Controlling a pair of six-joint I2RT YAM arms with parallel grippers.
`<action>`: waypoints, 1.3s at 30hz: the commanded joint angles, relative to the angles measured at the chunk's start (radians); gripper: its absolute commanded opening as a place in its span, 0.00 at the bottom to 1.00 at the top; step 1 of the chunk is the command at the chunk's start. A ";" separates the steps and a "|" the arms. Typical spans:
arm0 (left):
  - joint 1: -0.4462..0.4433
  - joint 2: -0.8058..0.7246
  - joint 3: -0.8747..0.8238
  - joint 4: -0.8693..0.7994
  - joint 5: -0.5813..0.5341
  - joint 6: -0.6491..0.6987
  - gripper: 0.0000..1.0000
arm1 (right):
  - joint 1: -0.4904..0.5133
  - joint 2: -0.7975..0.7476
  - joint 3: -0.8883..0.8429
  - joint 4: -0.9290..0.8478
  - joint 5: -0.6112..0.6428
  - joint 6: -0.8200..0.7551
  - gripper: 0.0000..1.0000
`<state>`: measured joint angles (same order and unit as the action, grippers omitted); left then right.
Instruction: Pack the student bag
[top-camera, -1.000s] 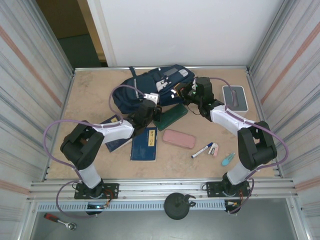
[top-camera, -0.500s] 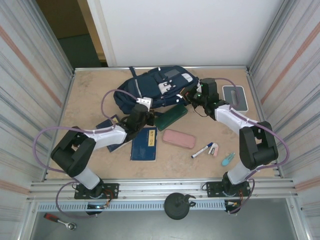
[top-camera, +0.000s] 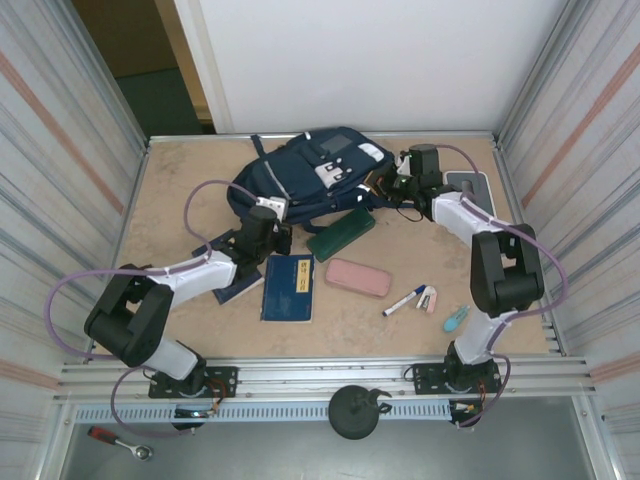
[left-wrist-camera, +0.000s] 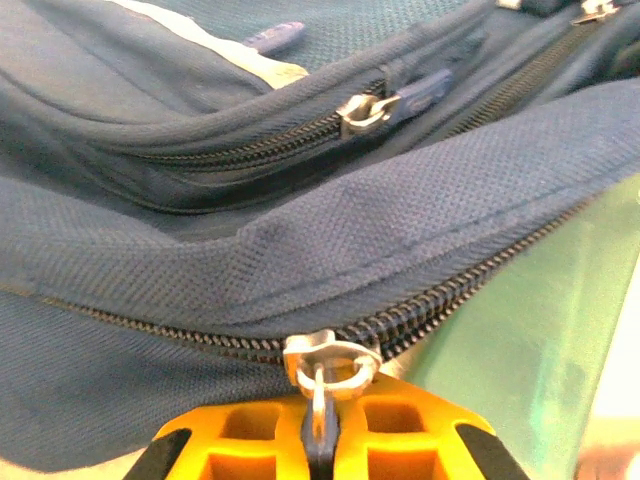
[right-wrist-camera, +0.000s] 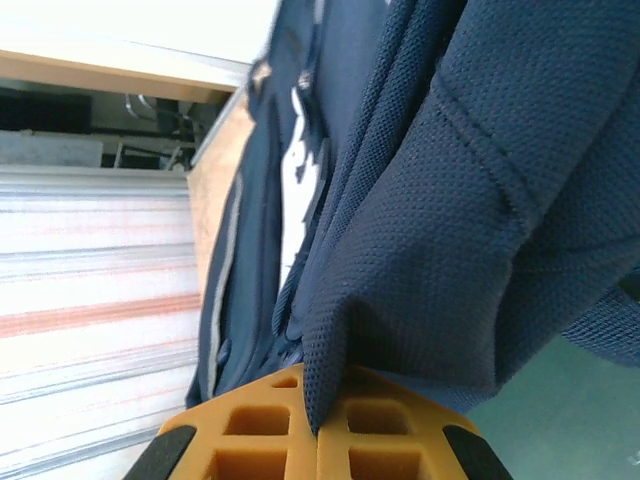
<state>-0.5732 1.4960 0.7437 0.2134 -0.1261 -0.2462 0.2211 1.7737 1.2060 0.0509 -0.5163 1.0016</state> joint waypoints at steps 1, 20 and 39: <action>0.004 -0.028 0.014 -0.030 0.054 0.012 0.00 | -0.026 0.076 0.096 0.041 -0.002 -0.004 0.00; -0.003 0.047 0.255 -0.093 0.234 -0.085 0.00 | -0.010 -0.087 0.048 -0.318 0.043 -0.373 0.71; -0.096 0.074 0.237 -0.070 0.253 -0.061 0.00 | 0.219 0.048 -0.033 0.086 0.079 0.083 0.60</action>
<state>-0.6521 1.6051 0.9680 0.0711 0.1112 -0.3187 0.4446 1.7782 1.1164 0.0895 -0.4767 1.0325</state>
